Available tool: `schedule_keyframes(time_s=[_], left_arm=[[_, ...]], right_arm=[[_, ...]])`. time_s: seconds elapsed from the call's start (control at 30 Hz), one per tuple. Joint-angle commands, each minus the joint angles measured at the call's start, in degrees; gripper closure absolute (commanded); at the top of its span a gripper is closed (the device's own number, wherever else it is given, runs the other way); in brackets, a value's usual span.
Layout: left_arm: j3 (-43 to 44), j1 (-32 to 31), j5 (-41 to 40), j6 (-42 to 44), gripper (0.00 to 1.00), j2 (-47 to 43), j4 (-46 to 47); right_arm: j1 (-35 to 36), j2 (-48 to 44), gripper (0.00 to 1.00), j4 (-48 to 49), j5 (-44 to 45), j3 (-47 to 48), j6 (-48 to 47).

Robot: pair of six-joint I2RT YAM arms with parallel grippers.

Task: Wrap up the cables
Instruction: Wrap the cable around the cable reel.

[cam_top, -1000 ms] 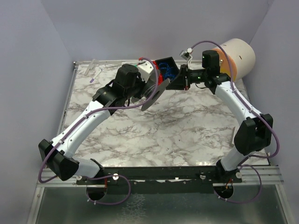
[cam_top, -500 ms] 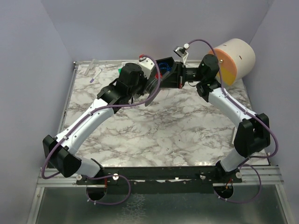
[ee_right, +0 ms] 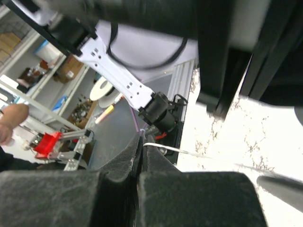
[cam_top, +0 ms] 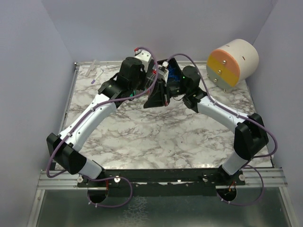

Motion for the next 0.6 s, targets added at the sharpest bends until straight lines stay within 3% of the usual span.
schedule_keyframes(time_s=[0.0,0.17,0.57], left_arm=[[4.33,5.11,3.9,-4.96,1.0,0.66,1.81],[7.38,6.25,7.98,-5.28,1.0,0.0,0.86],[18.03,11.32,11.86,-7.78,1.0,1.08,-0.9]], right_arm=[[3.34,1.34,1.0,-1.98,-5.06,-3.17,-9.57],[6.16,2.3,1.0,-14.53,-3.61,-4.08,-26.12],[8.94,4.09,1.0,-28.46,-8.44,-7.66,-46.63]])
